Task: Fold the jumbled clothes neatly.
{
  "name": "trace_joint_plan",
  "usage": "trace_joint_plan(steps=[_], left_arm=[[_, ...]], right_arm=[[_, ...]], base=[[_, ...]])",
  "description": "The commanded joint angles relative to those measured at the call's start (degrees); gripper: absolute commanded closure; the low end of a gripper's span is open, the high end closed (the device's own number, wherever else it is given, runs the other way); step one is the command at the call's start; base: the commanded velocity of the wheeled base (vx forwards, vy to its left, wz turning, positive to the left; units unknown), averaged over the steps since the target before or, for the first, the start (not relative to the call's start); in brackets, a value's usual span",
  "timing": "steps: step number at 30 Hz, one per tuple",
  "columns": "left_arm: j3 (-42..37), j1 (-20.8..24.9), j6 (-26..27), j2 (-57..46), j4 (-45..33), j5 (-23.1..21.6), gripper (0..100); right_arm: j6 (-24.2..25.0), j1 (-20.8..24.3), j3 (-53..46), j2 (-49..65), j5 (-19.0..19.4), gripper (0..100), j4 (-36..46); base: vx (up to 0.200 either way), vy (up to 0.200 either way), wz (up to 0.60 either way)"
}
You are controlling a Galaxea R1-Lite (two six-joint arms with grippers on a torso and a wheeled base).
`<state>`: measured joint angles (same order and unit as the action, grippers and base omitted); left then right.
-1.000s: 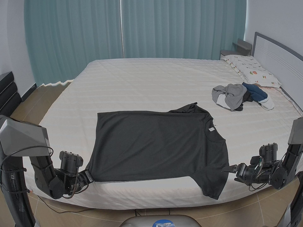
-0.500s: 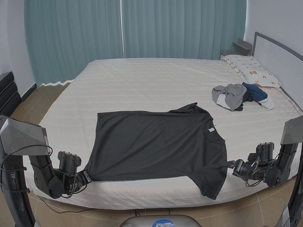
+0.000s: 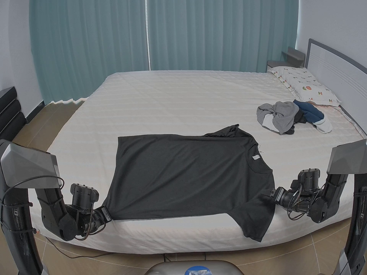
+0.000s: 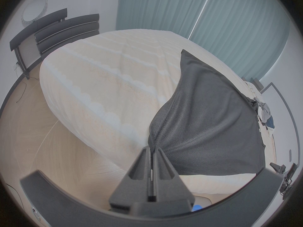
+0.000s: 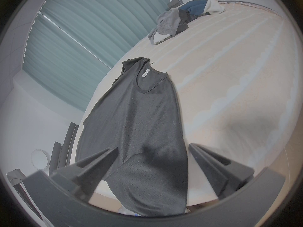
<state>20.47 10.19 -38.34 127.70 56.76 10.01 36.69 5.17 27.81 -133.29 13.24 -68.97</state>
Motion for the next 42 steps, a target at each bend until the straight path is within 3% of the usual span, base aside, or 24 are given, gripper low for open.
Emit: trace_joint_plan(steps=[1, 8, 14, 23, 29, 34, 35, 42], left_arm=[[-0.1, 0.1, -0.1, 0.2, 0.0, 0.0, 100], [-0.3, 0.7, -0.2, 0.2, 0.0, 0.2, 100], [-0.2, 0.7, -0.4, 0.4, 0.0, 0.2, 100], [-0.1, 0.7, -0.4, 0.6, 0.0, 0.0, 100], [-0.1, 0.7, -0.4, 0.6, 0.0, -0.1, 100], [-0.1, 0.7, -0.4, 0.6, 0.0, -0.1, 100], [-0.1, 0.7, -0.4, 0.7, 0.0, -0.1, 100], [0.1, 0.6, -0.4, 1.3, 0.1, -0.2, 100]], right_arm=[[0.0, 0.7, 1.5, -2.1, -0.1, 100, 0.0], [-0.1, -0.9, 6.4, -1.9, -0.2, 100, 0.6], [-0.3, -1.4, 11.2, 0.0, -0.2, 100, 7.7], [-0.5, -1.4, 16.3, -0.6, -0.2, 100, 10.8], [-3.5, -1.4, 20.3, -2.1, -0.4, 100, 15.4], [-4.7, -1.3, 22.6, -4.6, -3.2, 100, 15.3], [-5.1, -1.3, 22.6, -5.6, -3.7, 0, 14.7], [-5.6, -3.1, 21.6, -3.7, -3.2, 0, 14.3]], base=[[0.0, 0.0, 0.0], [0.0, 0.0, 0.0], [0.0, 0.0, 0.0], [0.0, 0.0, 0.0], [0.0, 0.0, 0.0], [0.0, 0.0, 0.0], [0.0, 0.0, 0.0], [0.0, 0.0, 0.0]])
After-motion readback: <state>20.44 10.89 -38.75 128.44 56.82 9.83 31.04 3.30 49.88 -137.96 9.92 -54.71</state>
